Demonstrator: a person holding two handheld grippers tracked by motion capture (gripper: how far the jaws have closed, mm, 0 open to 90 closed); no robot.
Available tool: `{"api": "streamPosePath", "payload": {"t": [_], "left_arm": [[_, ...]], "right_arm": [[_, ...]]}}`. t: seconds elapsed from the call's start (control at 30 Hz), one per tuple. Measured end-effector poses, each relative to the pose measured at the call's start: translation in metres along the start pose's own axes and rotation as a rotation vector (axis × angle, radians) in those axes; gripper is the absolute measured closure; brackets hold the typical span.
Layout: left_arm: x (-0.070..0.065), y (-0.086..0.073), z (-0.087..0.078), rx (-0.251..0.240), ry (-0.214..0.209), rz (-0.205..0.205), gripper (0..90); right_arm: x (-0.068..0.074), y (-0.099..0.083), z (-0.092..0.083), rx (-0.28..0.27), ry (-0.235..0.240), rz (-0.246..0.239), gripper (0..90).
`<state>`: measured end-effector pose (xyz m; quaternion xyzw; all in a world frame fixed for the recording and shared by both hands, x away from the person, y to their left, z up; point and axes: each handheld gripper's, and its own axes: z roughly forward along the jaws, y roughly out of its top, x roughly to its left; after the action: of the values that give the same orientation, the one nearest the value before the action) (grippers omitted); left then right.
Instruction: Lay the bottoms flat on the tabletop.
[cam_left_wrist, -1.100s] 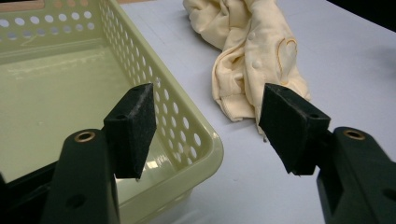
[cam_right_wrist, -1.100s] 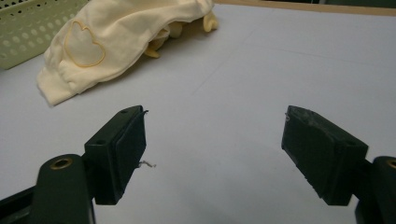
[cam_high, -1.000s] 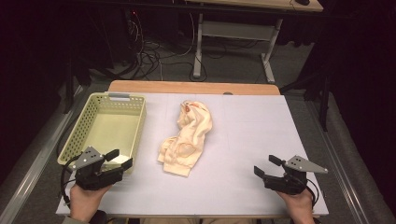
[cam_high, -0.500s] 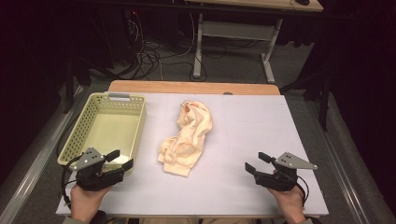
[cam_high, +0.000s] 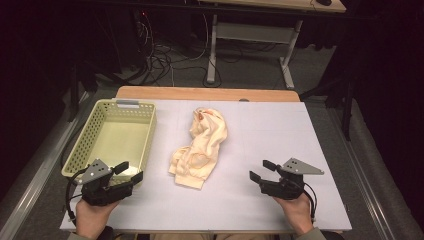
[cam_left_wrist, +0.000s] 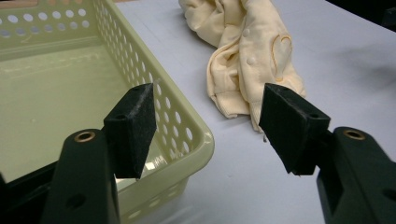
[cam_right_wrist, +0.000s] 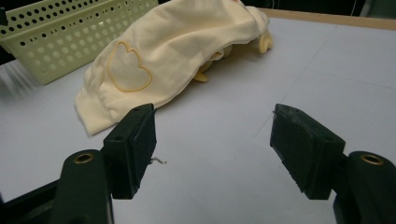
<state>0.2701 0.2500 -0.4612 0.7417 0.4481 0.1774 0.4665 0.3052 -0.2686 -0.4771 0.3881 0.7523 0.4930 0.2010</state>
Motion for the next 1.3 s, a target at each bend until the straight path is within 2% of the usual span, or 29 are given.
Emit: {"api": "streamPosePath", "payload": {"t": [0.37, 0.47, 0.93, 1.1, 1.3], "left_arm": [[-0.002, -0.002, -0.001, -0.004, -0.003, 0.001, 35.2], [-0.002, -0.002, -0.001, -0.003, -0.003, -0.001, 35.2], [-0.002, -0.003, -0.001, -0.012, -0.011, -0.007, 35.2], [-0.002, -0.001, 0.001, -0.018, -0.027, -0.017, 35.2], [-0.002, -0.002, 0.003, -0.016, -0.025, -0.014, 35.2]], "right_arm": [[0.011, 0.007, 0.017, -0.01, 0.044, -0.004, 31.8], [0.013, 0.009, 0.024, 0.003, 0.061, 0.012, 31.8], [0.024, 0.017, 0.049, 0.061, 0.086, 0.003, 39.0], [0.028, 0.019, 0.061, 0.14, 0.095, 0.027, 41.1], [0.034, 0.028, 0.076, 0.243, 0.108, 0.006, 42.5]]}}
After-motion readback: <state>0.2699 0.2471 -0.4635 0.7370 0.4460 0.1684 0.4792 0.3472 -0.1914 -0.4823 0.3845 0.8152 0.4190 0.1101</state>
